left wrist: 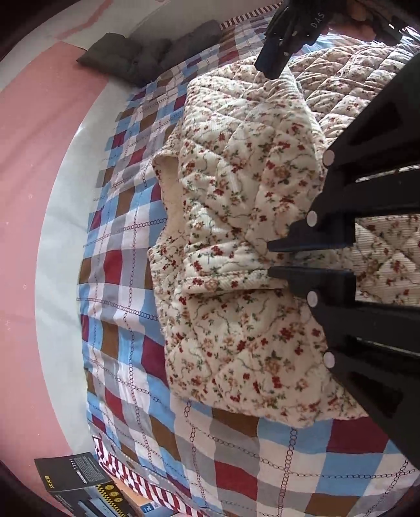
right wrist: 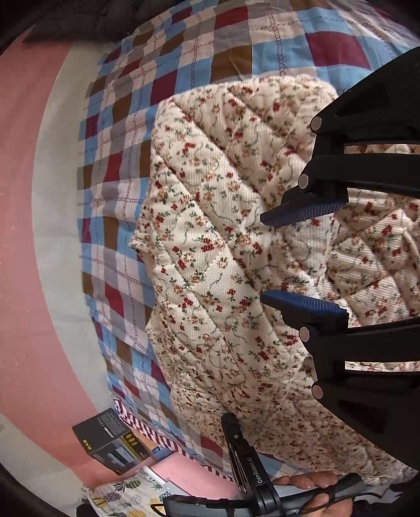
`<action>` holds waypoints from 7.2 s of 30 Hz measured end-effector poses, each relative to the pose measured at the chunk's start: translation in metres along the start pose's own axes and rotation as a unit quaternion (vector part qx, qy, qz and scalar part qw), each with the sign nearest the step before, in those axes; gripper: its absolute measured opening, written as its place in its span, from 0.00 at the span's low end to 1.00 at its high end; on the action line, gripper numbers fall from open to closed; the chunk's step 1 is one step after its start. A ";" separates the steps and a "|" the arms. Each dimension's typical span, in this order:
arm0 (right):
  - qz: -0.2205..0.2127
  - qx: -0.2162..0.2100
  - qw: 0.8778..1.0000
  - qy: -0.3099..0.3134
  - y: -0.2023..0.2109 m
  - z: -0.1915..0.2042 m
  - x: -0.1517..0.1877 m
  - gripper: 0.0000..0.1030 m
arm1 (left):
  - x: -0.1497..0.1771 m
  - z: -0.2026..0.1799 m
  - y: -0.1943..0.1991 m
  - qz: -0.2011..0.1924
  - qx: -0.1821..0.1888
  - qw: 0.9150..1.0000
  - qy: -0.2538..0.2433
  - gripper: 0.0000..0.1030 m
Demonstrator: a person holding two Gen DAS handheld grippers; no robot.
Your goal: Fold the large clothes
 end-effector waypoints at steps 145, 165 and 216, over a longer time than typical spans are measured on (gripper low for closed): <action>-0.098 -0.040 0.988 -0.112 0.048 -0.104 -0.084 0.74 | -0.089 0.042 0.078 -0.096 0.137 0.982 0.087 0.62; -0.063 0.014 0.996 -0.053 -0.020 -0.079 -0.077 0.74 | -0.089 -0.023 -0.036 -0.030 0.023 0.999 0.014 0.55; -0.112 0.014 0.991 0.071 0.011 0.023 0.018 0.56 | 0.024 -0.033 -0.007 -0.075 0.020 0.994 -0.073 0.57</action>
Point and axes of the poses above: each gripper's, at about its wrist camera, not at the fingertips, and y roughly against the way its jaws point, z to its left, x to its underside, the point moved 9 cm from there along -y, roughly the way its jaws point, and after that the axes turned 5 degrees about z, right-handed, at the moved point
